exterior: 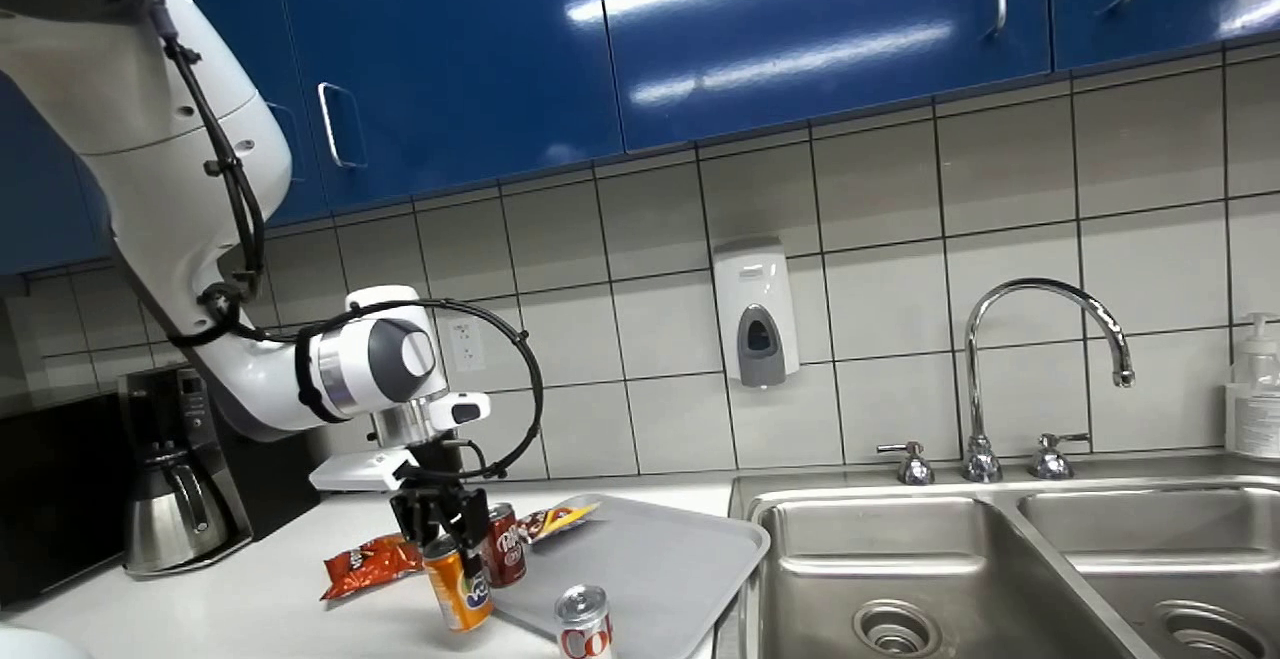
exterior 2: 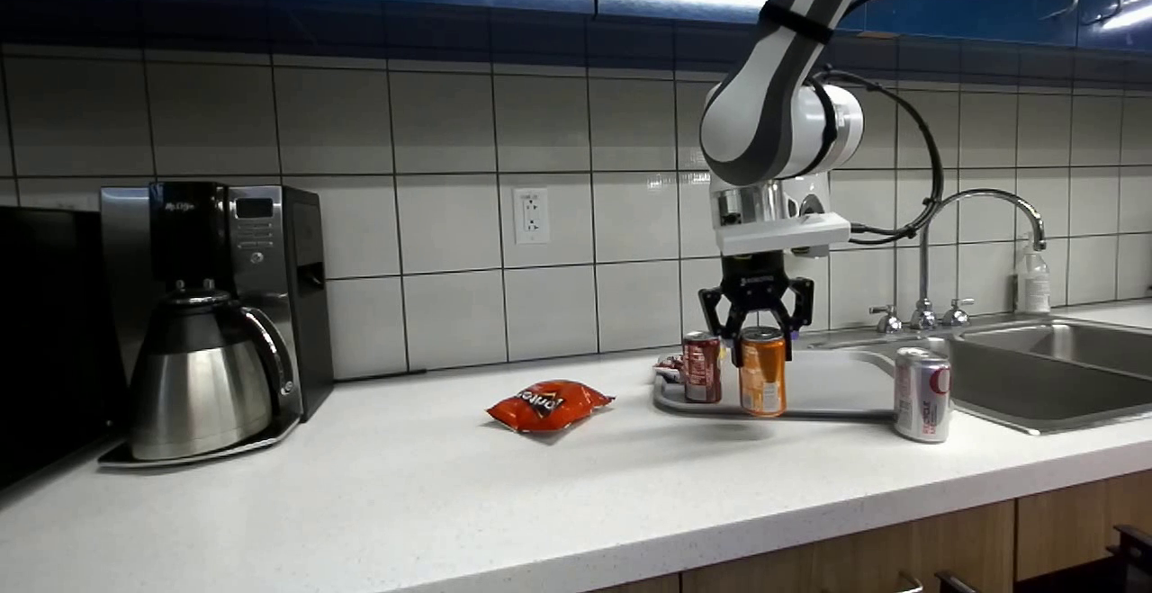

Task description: Put the cans on the grey tray.

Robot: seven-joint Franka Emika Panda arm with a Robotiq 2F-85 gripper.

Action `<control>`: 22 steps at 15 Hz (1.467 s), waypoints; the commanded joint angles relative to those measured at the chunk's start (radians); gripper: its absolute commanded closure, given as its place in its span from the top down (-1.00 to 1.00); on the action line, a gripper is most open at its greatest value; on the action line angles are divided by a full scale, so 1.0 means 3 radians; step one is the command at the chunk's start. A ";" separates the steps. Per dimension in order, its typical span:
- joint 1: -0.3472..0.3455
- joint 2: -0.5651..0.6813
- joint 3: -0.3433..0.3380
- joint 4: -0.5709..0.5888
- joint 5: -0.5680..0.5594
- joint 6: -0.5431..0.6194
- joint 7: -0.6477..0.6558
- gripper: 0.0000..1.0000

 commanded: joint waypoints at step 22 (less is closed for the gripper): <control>-0.0302 0.0720 -0.0350 0.0760 0.0045 0.0301 -0.0688 -0.23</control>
